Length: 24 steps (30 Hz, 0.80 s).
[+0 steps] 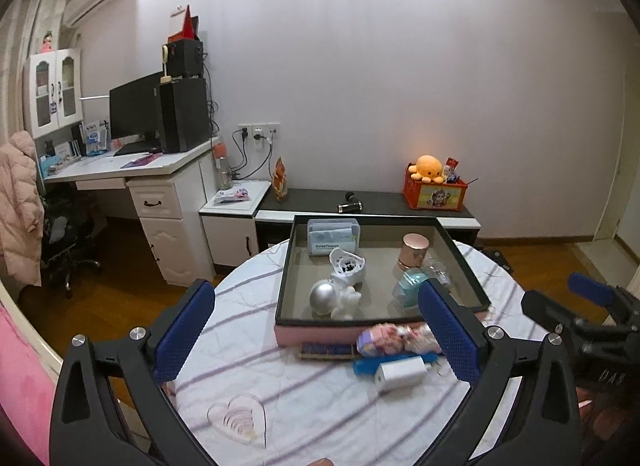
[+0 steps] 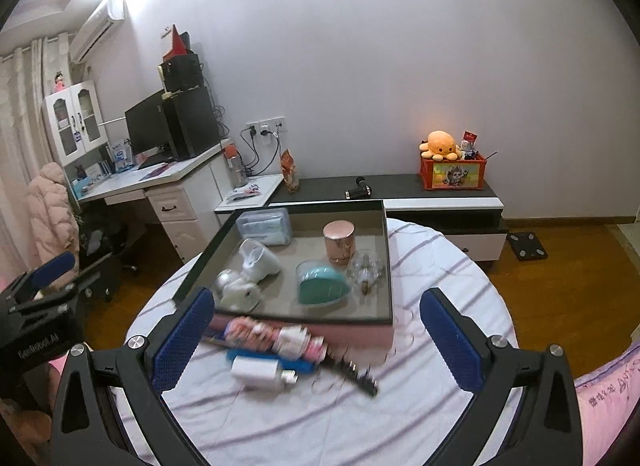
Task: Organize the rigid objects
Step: 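Move both tools back toward the items left beside the tray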
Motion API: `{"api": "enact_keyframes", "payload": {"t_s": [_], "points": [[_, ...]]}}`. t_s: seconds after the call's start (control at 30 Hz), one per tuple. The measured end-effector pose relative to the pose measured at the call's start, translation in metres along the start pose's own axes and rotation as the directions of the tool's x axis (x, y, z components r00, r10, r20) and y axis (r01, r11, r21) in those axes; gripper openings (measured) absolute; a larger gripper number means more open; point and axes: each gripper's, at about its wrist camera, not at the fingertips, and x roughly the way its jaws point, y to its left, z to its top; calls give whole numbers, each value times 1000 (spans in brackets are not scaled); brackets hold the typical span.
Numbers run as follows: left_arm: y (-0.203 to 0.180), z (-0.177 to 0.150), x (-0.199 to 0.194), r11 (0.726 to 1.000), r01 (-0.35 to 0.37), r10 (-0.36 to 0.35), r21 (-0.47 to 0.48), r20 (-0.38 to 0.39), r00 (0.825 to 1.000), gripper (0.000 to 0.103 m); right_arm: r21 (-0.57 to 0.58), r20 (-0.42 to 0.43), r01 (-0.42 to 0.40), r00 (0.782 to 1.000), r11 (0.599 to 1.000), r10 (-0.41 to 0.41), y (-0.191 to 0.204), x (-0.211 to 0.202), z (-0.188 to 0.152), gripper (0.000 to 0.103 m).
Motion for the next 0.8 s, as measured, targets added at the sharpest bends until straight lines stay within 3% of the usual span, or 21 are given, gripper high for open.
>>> {"api": "enact_keyframes", "payload": {"t_s": [0.17,0.43,0.8], "points": [[-3,-22,-30,1000,-9,9,-7,13,1000,103,-3,23,-10,1000,1000,10,9,-32,-24,103],[-4,-59,-46,1000,-4,4,-23,-18,1000,103,13,36,-8,999,1000,8,13,-59,-52,103],[-5,-66,-50,1000,-2,2,-28,-18,1000,103,24,42,-4,999,1000,3,10,-67,-62,103]]}}
